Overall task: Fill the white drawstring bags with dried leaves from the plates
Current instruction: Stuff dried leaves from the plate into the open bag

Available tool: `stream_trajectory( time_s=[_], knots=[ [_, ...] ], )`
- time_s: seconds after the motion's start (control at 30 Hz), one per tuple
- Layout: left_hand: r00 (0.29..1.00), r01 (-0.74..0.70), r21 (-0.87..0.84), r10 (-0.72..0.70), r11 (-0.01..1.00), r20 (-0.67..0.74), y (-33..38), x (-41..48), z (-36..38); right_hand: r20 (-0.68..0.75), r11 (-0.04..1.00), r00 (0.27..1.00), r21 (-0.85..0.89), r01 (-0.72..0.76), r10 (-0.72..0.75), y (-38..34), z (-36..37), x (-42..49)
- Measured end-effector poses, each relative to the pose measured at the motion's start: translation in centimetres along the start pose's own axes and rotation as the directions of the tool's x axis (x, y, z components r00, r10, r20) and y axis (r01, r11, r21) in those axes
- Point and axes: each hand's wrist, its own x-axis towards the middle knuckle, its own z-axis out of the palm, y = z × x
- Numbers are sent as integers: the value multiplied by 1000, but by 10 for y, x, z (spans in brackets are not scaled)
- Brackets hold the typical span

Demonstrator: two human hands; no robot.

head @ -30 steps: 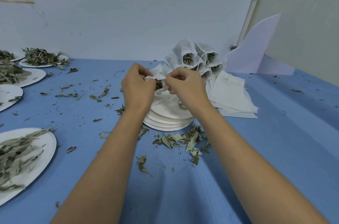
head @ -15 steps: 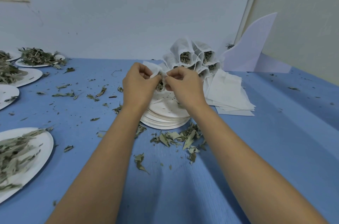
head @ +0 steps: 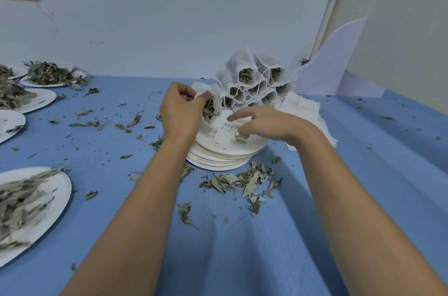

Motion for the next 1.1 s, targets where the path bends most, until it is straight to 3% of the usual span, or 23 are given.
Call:
stream_trajectory(
  time_s=[0.1, 0.27, 0.4, 0.57, 0.8, 1.0, 1.1],
  knots=[
    [999, 33, -58, -31, 998, 27, 1, 0, 0, 49, 996, 999, -80, 28, -24, 2, -1, -2],
    [996, 88, -103, -85, 991, 37, 1, 1, -3, -160, 994, 983, -78, 79, -90, 6, 8, 6],
    [995, 98, -116, -96, 988, 15, 1, 2, -6, -244, 989, 960, -85, 122, -140, 2, 22, 17],
    [991, 127, -218, -131, 968, -3, 3, 6, -7, -490, 991, 862, -80, 103, -129, 7, 25, 19],
    [989, 146, -244, -148, 959, 10, 2, 6, -8, -207, 983, 971, -161, 85, -118, 7, 41, 25],
    [983, 171, -244, -181, 955, -19, 1, 9, -9, -253, 982, 950, -9, 186, -182, -2, 37, 21],
    [983, 176, -246, -184, 953, -8, 1, 9, -10, -277, 973, 934, -115, 202, -227, -4, 37, 21]
  ],
)
